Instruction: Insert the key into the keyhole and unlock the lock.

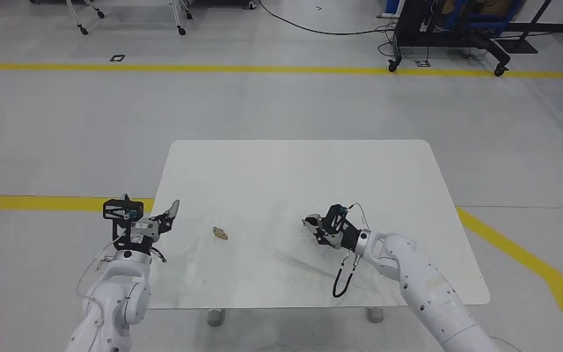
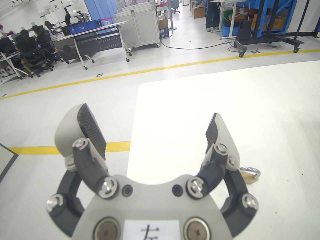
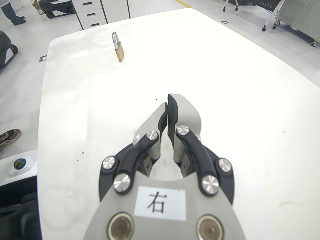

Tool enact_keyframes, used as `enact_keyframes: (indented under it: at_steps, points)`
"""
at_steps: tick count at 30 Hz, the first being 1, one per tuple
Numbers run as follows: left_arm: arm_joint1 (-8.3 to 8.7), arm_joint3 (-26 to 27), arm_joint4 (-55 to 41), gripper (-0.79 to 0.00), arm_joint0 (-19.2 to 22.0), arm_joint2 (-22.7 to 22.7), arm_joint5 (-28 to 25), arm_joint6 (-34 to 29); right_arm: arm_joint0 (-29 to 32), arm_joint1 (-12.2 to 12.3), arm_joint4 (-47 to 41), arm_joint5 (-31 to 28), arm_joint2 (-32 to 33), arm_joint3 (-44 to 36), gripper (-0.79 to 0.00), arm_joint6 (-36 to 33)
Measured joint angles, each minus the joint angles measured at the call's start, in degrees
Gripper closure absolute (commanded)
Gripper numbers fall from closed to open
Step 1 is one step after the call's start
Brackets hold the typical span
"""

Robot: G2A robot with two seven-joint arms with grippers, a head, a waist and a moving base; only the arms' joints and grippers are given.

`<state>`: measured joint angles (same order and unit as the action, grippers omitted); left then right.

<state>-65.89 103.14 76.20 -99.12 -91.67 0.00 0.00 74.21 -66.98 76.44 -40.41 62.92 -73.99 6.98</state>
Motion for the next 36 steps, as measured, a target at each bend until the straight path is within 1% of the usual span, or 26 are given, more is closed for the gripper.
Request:
enact_keyframes:
  at_steps: [1, 3, 4, 5, 7, 8, 12, 14, 17, 21, 25, 31, 36]
  points:
    - [-0.03, 0.2, -0.2, -0.785, 0.1, 0.2, -0.2, 0.0, 0.0, 0.0, 0.0, 0.0, 0.0, 0.0, 0.000, 0.0]
    - [-0.34, 2.1, -1.4, -0.785, 1.8, 2.6, -1.4, -0.6, 0.0, 0.0, 0.0, 0.0, 0.0, 0.0, 0.000, 0.0]
    - [-0.54, 2.8, -1.9, -0.785, 3.0, 4.4, -2.1, -1.2, 0.0, 0.0, 0.0, 0.0, 0.0, 0.0, 0.000, 0.0]
    - [-0.81, 3.1, -2.5, -0.785, 5.0, 7.2, -3.3, -2.4, 0.0, 0.0, 0.0, 0.0, 0.0, 0.0, 0.000, 0.0]
    - [-1.23, 2.4, -3.2, -0.785, 8.5, 11.4, -5.8, -4.4, 0.0, 0.0, 0.0, 0.0, 0.0, 0.0, 0.000, 0.0]
    - [-1.52, 1.5, -3.6, -0.785, 11.0, 14.2, -7.8, -5.8, 0.0, 0.0, 0.0, 0.0, 0.0, 0.0, 0.000, 0.0]
    - [-2.53, -2.7, -3.7, -0.785, 18.8, 22.5, -14.1, -8.7, 0.0, 0.0, 0.0, 0.0, 0.0, 0.0, 0.000, 0.0]
    - [-3.14, -5.3, -3.4, -0.785, 22.0, 25.9, -14.9, -9.5, 0.0, 0.0, 0.0, 0.0, 0.0, 0.0, 0.000, 0.0]
    - [-3.87, -8.7, -4.1, -0.785, 25.2, 29.1, -15.0, -10.3, 0.0, 0.0, 0.0, 0.0, 0.0, 0.0, 0.000, 0.0]
    - [-4.18, -11.9, 0.4, -0.785, 27.6, 31.6, -15.5, -12.4, 0.0, 0.0, 0.0, 0.0, 0.0, 0.0, 0.000, 0.0]
    - [-4.43, -13.7, 0.8, -0.785, 28.2, 32.6, -15.9, -12.6, 0.0, 0.0, 0.0, 0.0, 0.0, 0.0, 0.000, 0.0]
    - [-4.62, -16.3, 5.3, -0.785, 29.8, 35.3, -19.6, -14.4, 0.0, 0.0, 0.0, 0.0, 0.0, 0.0, 0.000, 0.0]
    - [-5.11, -18.5, 9.1, -0.785, 31.4, 37.8, -19.6, -14.8, 0.0, 0.0, 0.0, 0.0, 0.0, 0.0, 0.000, 0.0]
